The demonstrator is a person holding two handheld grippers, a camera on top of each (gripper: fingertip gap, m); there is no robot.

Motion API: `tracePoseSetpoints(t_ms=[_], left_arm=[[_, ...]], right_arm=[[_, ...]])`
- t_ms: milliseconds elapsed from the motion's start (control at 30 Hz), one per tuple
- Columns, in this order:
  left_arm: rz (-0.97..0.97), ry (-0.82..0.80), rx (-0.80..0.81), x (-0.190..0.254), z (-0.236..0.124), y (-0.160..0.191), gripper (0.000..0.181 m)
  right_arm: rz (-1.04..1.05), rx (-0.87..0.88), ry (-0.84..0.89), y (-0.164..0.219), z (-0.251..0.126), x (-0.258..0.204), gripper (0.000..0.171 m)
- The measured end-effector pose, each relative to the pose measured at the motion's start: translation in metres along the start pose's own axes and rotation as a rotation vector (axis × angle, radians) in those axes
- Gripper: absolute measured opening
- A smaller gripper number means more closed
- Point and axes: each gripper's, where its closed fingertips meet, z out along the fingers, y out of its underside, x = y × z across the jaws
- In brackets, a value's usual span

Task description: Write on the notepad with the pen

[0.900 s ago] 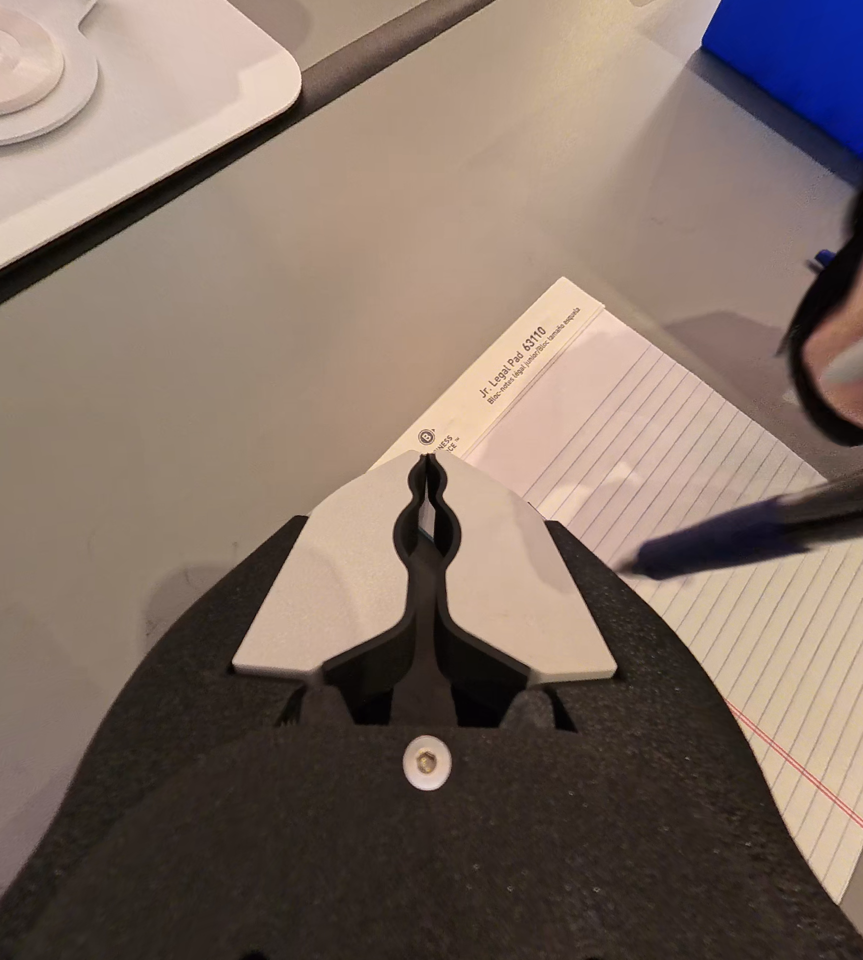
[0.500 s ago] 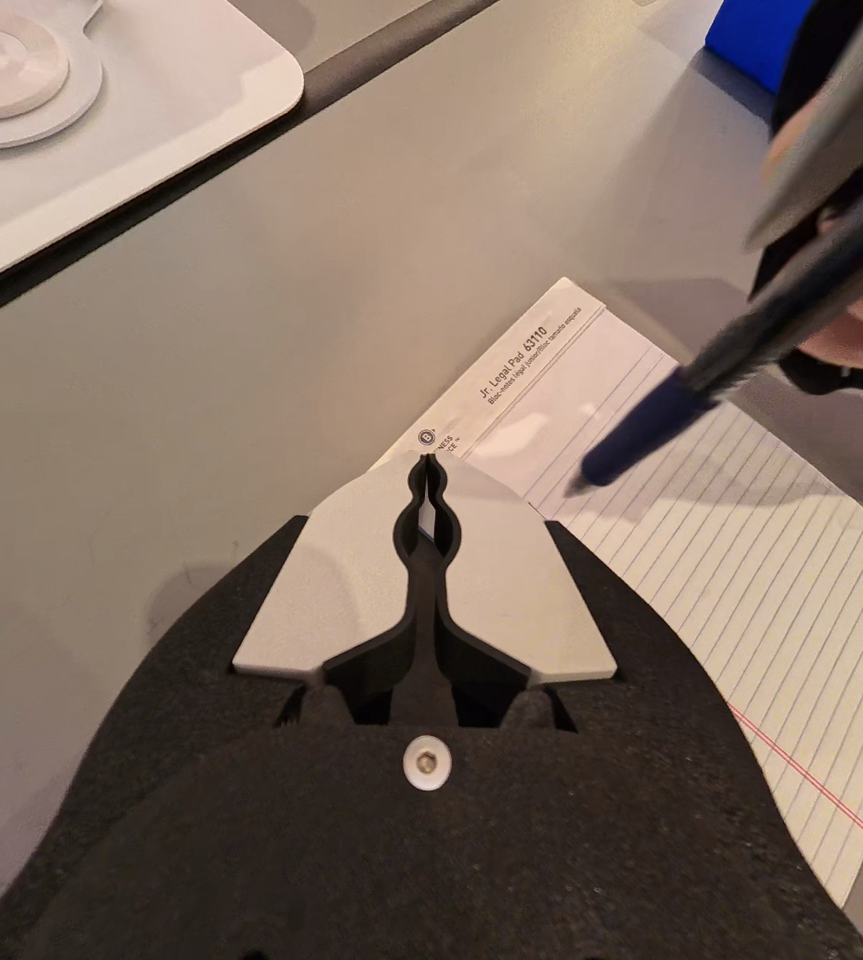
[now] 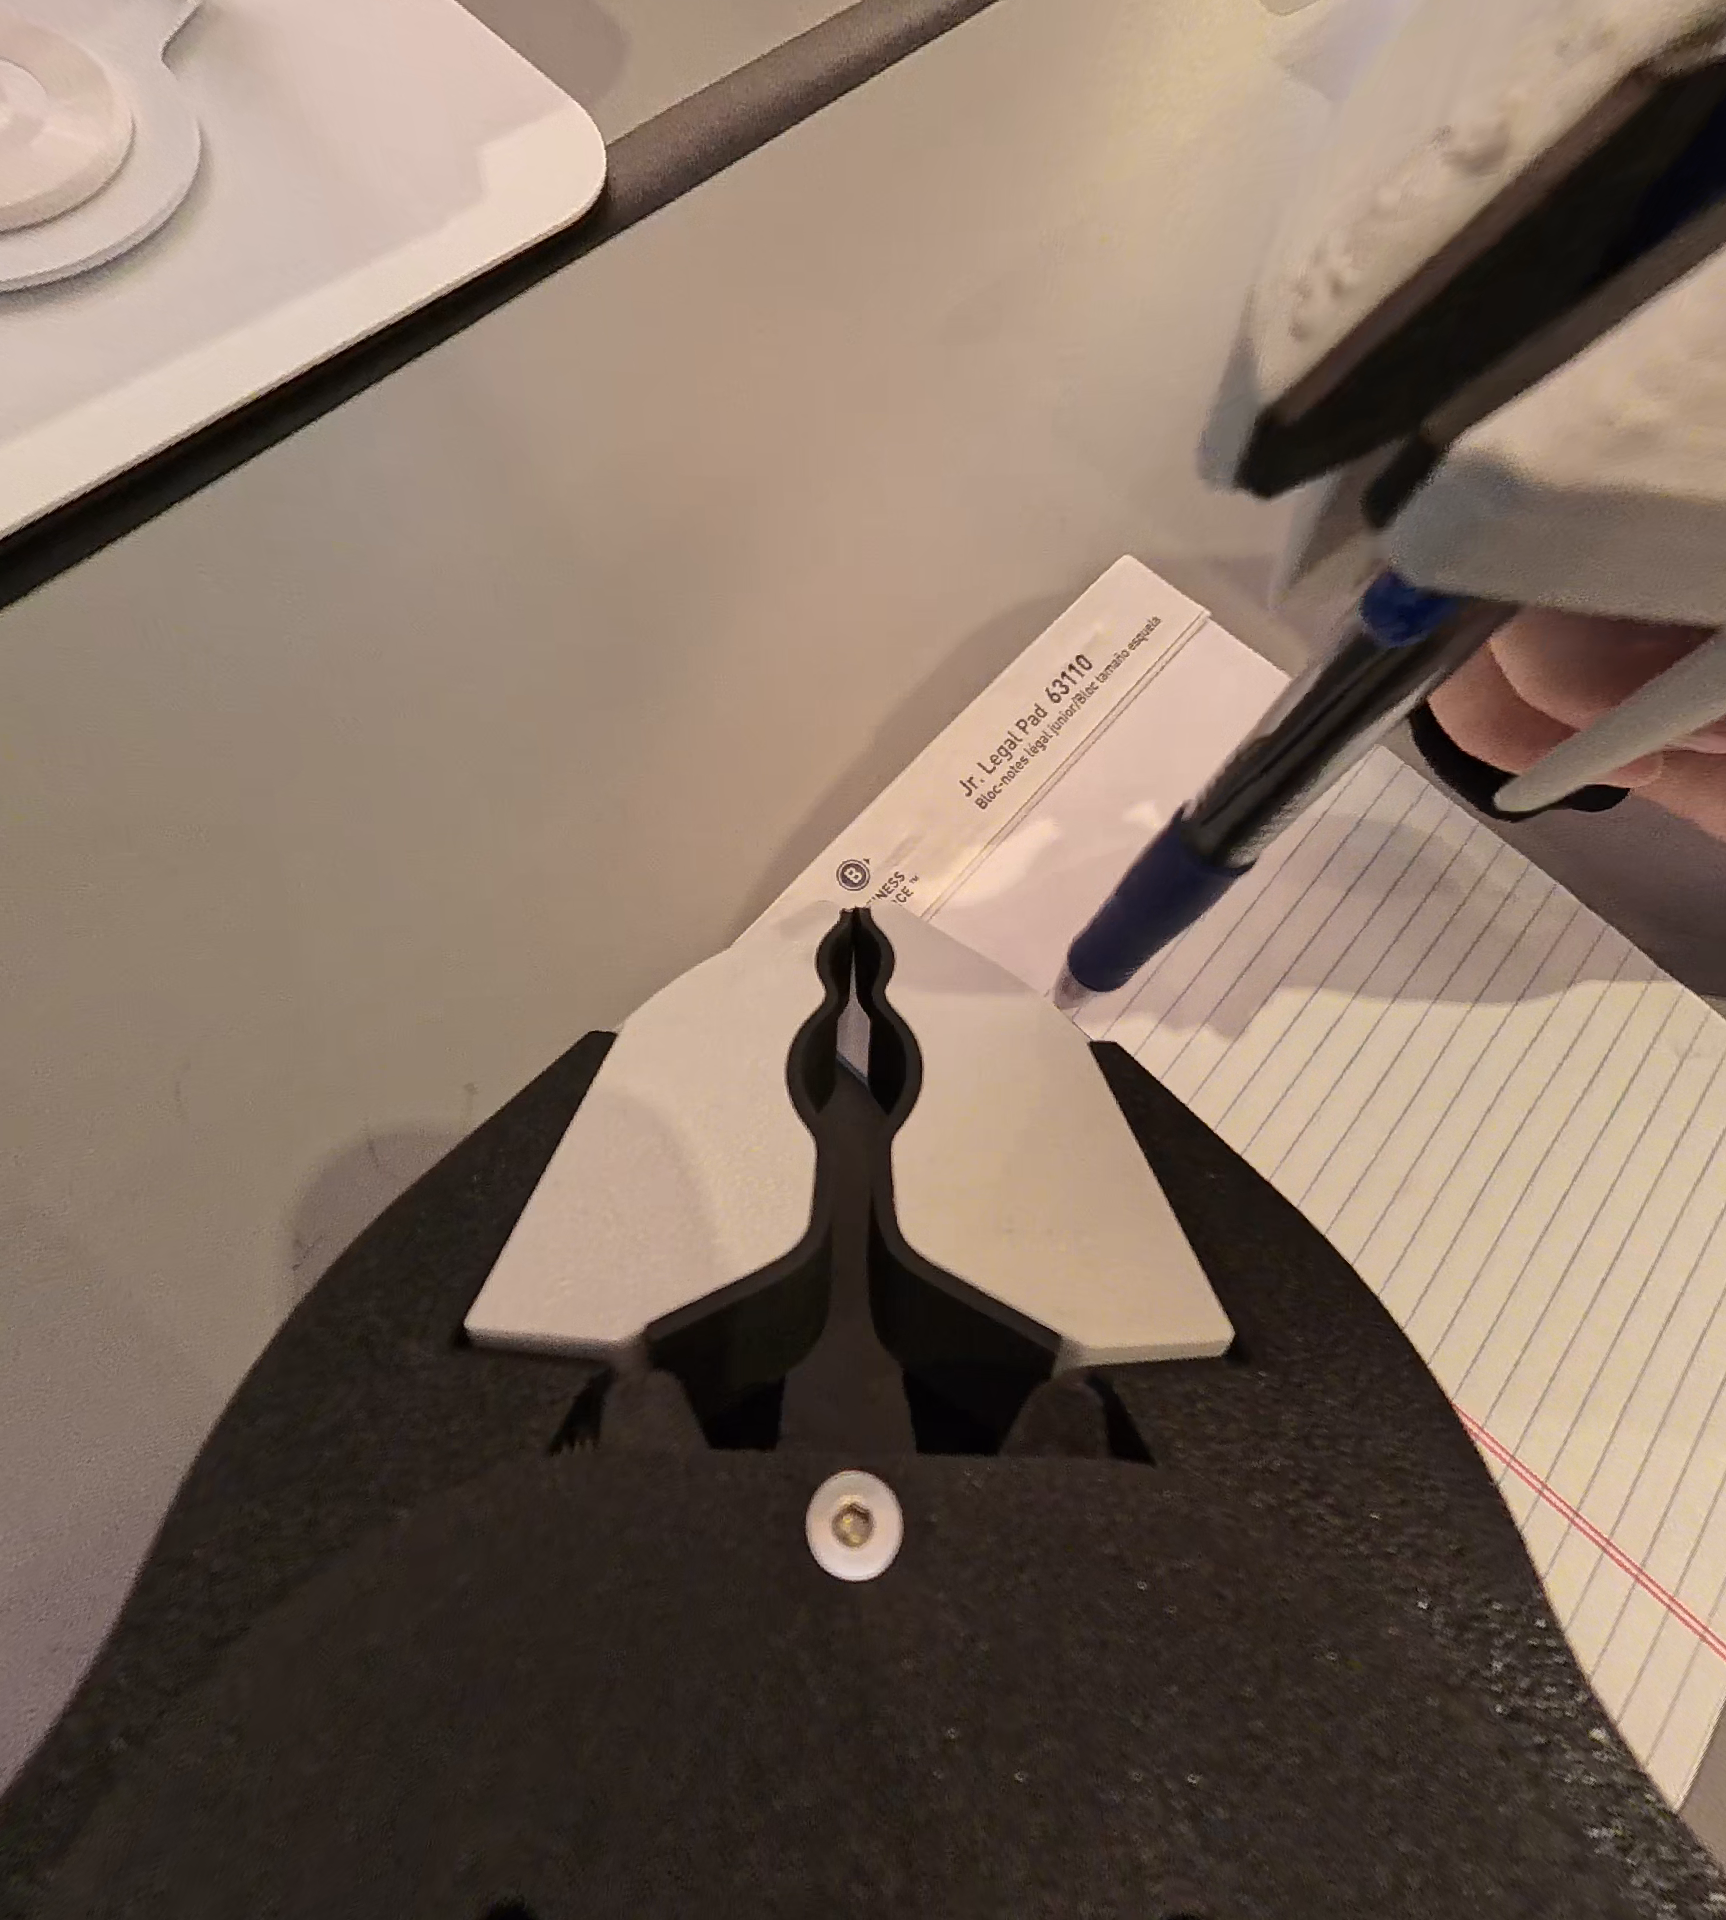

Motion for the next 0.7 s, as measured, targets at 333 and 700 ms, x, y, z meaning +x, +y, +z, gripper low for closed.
tracePoseSetpoints(t_ms=[333,700], left_arm=[[0.001,-0.001,0.000,0.000,0.000,0.000,0.000],[0.001,0.000,0.000,0.000,0.000,0.000,0.000]], right_arm=[[-0.012,-0.019,0.014,0.001,-0.003,0.003,0.006],[0.000,-0.029,0.030,0.003,-0.011,0.008,0.006]])
